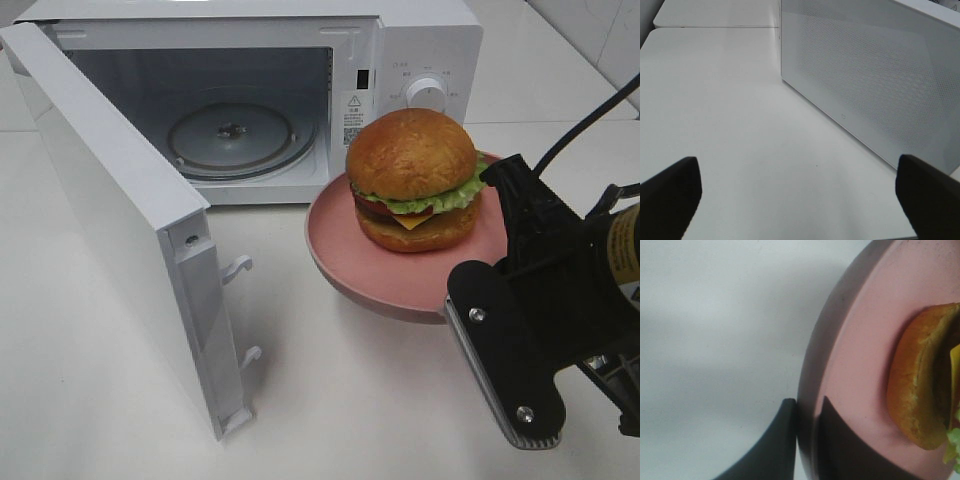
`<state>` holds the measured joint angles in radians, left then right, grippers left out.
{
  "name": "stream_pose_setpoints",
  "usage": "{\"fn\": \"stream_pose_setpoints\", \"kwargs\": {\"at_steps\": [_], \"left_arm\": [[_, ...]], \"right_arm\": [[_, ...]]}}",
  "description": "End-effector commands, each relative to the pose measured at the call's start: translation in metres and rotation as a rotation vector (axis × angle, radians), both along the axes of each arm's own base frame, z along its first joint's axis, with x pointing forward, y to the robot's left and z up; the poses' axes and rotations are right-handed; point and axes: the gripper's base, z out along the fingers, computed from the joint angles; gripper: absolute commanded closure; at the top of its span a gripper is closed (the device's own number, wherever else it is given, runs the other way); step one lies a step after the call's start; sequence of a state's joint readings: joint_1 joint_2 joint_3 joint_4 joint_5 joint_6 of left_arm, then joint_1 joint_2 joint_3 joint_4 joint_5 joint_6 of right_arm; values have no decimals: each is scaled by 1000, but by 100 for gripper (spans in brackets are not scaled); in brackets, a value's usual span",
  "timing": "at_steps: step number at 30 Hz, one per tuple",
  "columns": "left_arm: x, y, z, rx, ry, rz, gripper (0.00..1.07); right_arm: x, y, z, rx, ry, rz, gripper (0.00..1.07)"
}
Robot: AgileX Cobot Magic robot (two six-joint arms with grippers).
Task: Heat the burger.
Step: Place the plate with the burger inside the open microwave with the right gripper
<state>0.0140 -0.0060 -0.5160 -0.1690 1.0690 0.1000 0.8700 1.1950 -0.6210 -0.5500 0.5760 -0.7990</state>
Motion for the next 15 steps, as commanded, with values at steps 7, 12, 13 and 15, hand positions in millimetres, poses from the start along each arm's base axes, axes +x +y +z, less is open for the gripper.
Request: {"fn": "stream_pose_setpoints", "kwargs": {"at_steps": [7, 12, 13, 15], "left_arm": [[-1, 0, 0, -8, 1, -6, 9], [-1, 0, 0, -8, 1, -6, 9], [-1, 0, 0, -8, 1, -6, 9], [-1, 0, 0, -8, 1, -6, 9]], "right_arm": [[2, 7, 6, -9, -100, 164, 107], [2, 9, 6, 0, -112, 192, 107], [2, 10, 6, 8, -118, 206, 107], [2, 11, 7, 19, -125, 214, 107]]}}
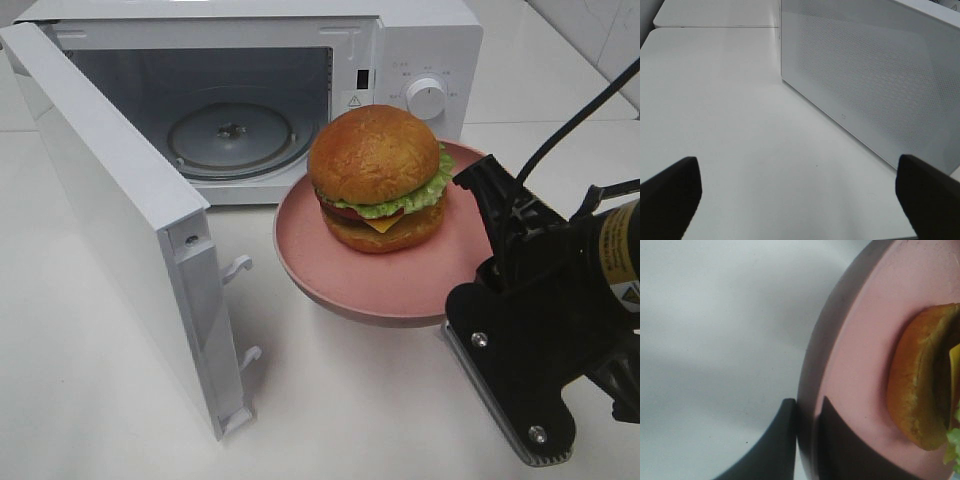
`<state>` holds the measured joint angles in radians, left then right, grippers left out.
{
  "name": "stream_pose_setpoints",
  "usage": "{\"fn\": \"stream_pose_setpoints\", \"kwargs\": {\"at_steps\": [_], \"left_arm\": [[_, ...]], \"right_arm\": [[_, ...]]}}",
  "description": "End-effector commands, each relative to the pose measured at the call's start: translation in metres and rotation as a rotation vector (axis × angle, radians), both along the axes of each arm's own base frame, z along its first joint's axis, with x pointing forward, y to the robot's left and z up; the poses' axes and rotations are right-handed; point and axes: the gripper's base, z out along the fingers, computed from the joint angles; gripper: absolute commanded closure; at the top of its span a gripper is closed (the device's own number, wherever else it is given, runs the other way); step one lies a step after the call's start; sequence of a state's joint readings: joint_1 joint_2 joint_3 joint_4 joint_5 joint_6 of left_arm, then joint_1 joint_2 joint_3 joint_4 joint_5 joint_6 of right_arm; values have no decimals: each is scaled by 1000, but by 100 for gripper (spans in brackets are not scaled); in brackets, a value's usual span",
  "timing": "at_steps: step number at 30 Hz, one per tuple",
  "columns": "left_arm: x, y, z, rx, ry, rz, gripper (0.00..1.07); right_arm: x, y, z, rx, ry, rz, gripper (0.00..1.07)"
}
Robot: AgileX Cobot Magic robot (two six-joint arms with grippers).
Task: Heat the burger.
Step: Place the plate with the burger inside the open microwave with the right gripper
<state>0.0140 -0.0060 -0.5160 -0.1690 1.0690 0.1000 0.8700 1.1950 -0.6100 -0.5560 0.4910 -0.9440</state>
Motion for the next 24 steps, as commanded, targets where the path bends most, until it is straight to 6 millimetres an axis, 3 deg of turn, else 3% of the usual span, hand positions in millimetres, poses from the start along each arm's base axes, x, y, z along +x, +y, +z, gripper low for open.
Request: {"fn": "stream_pose_setpoints", "kwargs": {"at_steps": [1, 24], "left_arm": [[-1, 0, 0, -8, 1, -6, 9], [-1, 0, 0, -8, 1, -6, 9]], "right_arm": [[1, 6, 7, 51, -60, 63, 107], [-1, 23, 7, 215, -11, 124, 107]]}}
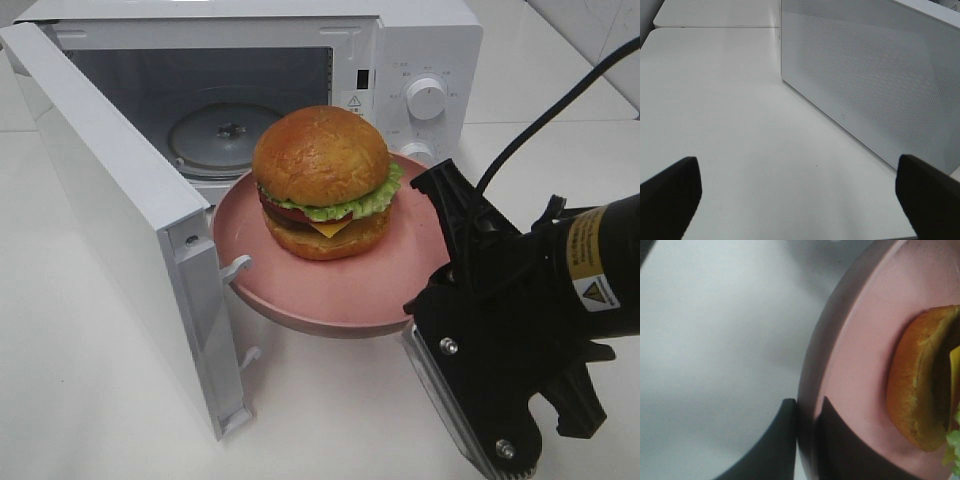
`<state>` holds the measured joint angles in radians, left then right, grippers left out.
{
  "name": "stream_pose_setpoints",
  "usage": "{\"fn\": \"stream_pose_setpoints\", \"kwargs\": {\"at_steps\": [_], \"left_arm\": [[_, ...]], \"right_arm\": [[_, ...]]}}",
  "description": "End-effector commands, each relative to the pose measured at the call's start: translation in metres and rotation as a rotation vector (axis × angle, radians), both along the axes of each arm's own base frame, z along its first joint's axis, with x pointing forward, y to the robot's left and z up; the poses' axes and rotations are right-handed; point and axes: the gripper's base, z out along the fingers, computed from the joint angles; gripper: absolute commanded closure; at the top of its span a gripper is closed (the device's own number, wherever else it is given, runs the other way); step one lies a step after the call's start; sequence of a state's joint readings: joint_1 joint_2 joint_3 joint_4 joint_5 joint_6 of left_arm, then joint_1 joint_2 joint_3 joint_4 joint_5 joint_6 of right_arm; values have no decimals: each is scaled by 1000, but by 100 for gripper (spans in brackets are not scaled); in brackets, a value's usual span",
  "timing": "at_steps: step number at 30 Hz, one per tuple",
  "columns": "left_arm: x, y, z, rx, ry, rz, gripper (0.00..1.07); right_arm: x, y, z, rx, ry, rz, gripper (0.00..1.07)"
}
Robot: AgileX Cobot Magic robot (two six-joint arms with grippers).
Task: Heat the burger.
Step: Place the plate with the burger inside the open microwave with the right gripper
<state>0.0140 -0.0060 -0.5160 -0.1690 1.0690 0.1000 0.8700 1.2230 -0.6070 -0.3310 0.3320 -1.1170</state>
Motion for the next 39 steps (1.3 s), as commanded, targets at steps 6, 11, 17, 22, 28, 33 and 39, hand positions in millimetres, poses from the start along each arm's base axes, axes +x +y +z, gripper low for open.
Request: {"fn": "stream_pose_setpoints", "kwargs": {"at_steps": [6, 11, 17, 22, 28, 33, 39], "left_arm": [[-1, 0, 0, -8, 1, -6, 9], [-1, 0, 0, -8, 1, -6, 9], [-1, 0, 0, -8, 1, -6, 9], [-1, 0, 0, -8, 1, -6, 9], [-1, 0, 0, -8, 1, -6, 9], [-1, 0, 0, -8, 1, -6, 9], [-1, 0, 0, -8, 1, -6, 9]], "right_arm": [[13, -5, 9, 82, -39, -17, 107], [16, -9, 9, 89, -29, -36, 107], [24, -11, 1, 59, -16, -53, 107], [31, -5, -9, 57, -8, -51, 107], [45, 8, -10, 69, 11, -67, 107], [57, 19, -8, 72, 9, -67, 107], [71, 32, -10, 71, 7, -63, 107]]}}
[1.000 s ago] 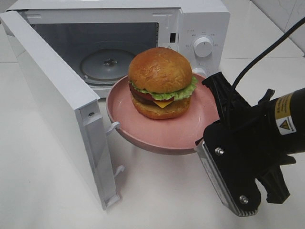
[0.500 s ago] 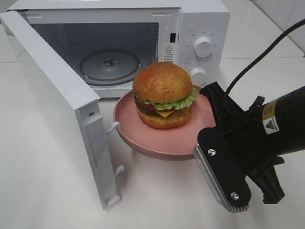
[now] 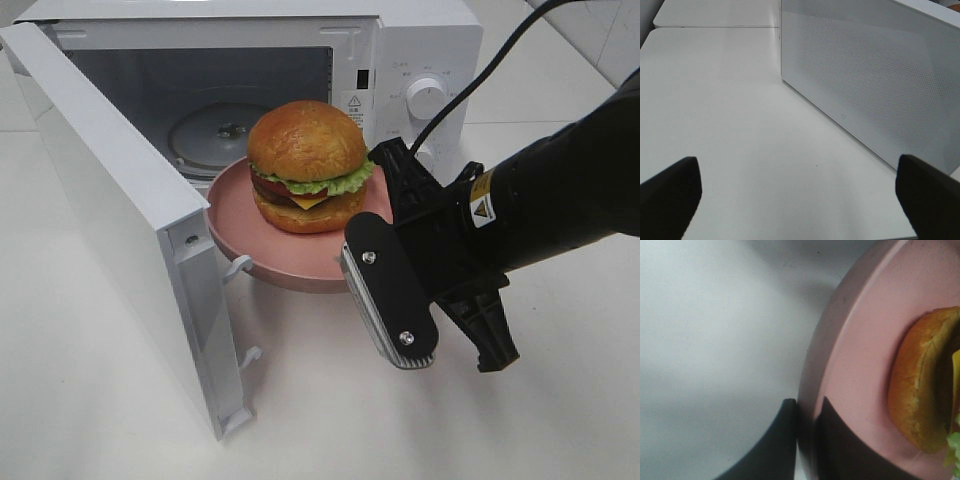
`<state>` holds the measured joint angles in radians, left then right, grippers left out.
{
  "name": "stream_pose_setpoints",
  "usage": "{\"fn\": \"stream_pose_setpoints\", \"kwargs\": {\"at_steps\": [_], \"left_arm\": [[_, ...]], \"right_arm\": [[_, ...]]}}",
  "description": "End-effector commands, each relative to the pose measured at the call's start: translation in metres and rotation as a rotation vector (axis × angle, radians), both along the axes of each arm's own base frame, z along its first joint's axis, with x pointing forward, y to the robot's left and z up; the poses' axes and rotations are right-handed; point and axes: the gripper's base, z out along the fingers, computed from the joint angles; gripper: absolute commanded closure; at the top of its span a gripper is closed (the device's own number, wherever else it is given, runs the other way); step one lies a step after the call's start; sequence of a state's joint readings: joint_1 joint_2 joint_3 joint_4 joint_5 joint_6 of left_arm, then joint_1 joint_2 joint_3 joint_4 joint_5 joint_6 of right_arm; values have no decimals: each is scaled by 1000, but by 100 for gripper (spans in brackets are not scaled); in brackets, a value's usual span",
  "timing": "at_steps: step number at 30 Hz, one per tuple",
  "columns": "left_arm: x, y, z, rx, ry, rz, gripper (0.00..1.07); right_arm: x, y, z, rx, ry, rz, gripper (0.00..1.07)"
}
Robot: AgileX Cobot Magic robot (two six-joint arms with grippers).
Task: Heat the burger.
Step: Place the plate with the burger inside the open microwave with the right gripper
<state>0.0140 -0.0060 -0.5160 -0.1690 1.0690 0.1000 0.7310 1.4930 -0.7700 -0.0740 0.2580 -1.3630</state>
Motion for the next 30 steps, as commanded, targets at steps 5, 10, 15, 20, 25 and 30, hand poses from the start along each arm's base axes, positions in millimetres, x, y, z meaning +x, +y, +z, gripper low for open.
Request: {"fn": "stream_pose_setpoints", "kwargs": {"at_steps": [5, 10, 15, 20, 25, 30], "left_arm": [[-1, 0, 0, -8, 1, -6, 9], [-1, 0, 0, -8, 1, -6, 9], [-1, 0, 0, -8, 1, -6, 9], [-1, 0, 0, -8, 1, -6, 9], [-1, 0, 0, -8, 1, -6, 9], [-1, 0, 0, -9, 1, -7, 9]], "right_arm": [[16, 15, 9, 59, -74, 16, 107], [24, 24, 9, 74, -67, 12, 107], [31, 31, 8, 84, -55, 11, 107], [37, 36, 4, 77, -47, 11, 107], [42, 41, 6, 85, -55, 12, 107], [45, 48, 2, 80, -46, 20, 107]]}}
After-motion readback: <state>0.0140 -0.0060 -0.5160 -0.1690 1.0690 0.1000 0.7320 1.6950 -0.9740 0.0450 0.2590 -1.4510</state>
